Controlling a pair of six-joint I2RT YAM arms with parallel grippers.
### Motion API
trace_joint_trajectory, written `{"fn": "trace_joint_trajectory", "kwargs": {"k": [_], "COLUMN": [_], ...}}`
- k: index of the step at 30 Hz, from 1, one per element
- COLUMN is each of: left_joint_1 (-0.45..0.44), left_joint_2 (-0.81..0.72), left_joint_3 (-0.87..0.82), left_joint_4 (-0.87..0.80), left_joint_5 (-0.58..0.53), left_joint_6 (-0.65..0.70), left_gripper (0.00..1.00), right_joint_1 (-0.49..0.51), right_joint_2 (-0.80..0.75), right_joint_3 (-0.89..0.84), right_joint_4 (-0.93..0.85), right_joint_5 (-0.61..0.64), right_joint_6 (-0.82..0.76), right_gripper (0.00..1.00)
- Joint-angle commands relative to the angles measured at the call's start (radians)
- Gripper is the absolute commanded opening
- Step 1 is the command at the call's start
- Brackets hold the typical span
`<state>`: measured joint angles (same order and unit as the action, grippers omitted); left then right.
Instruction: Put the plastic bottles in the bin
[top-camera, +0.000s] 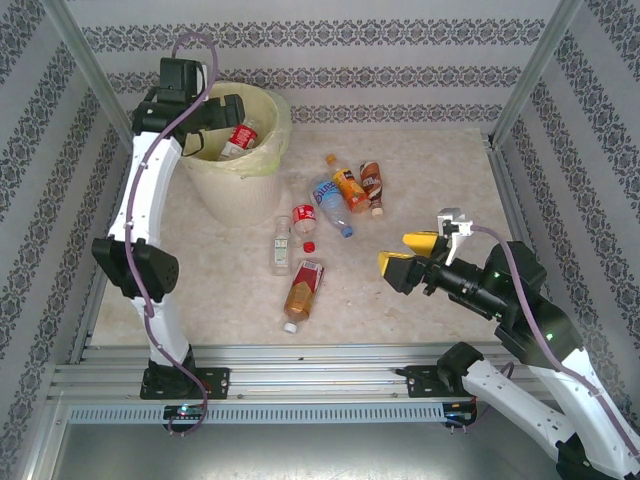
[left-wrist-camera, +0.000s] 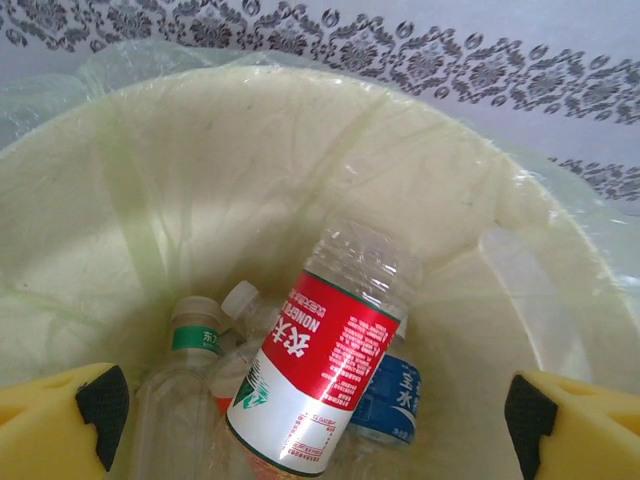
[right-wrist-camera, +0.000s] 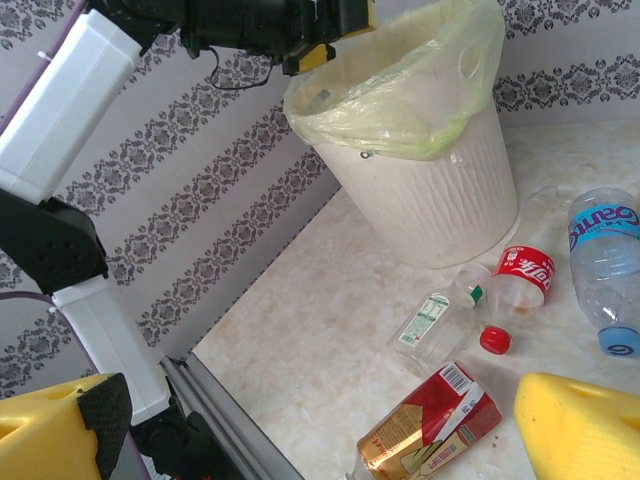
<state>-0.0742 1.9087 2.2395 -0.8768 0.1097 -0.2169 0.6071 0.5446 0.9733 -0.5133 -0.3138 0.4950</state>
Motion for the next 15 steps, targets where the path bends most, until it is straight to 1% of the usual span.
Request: {"fn": "trace_joint_trajectory", "kwargs": {"k": [1, 5, 11, 13, 15], "left_joint_1": [0.007, 0.003, -0.059, -0.102, -0.168], "left_joint_2": [-0.125, -0.253, -0.413, -0.465, -0.516], "left_joint_3": [-0.051, -0.203, -0.38, -0.446, -0.523], "left_joint_4": [-0.003, 0.048, 0.028, 0.022, 0.014], "left_joint_5": [0.04, 0.088, 0.079, 0.053, -0.023], "left_joint_6": [0.035, 0.045, 0.059, 0.057, 0.042], "left_gripper": [1.0, 1.0, 1.0, 1.0, 1.0], "right_joint_1": [0.011, 0.011, 0.011, 0.011, 0.011], "right_joint_2": [-0.006, -0.005, 0.002, 0.007, 0.012], "right_joint_3": [-0.004, -0.007, -0.015, -0.018, -0.023], "right_joint_4": [-0.008, -0.011, -0.008, -0.008, -0.001], "right_joint_5": [0.013, 0.007, 0.002, -0.002, -0.005], "right_joint_6": [0.003, 0.004, 0.008, 0.009, 0.014], "right_gripper": [0.98, 0.98, 0.98, 0.98, 0.98]}}
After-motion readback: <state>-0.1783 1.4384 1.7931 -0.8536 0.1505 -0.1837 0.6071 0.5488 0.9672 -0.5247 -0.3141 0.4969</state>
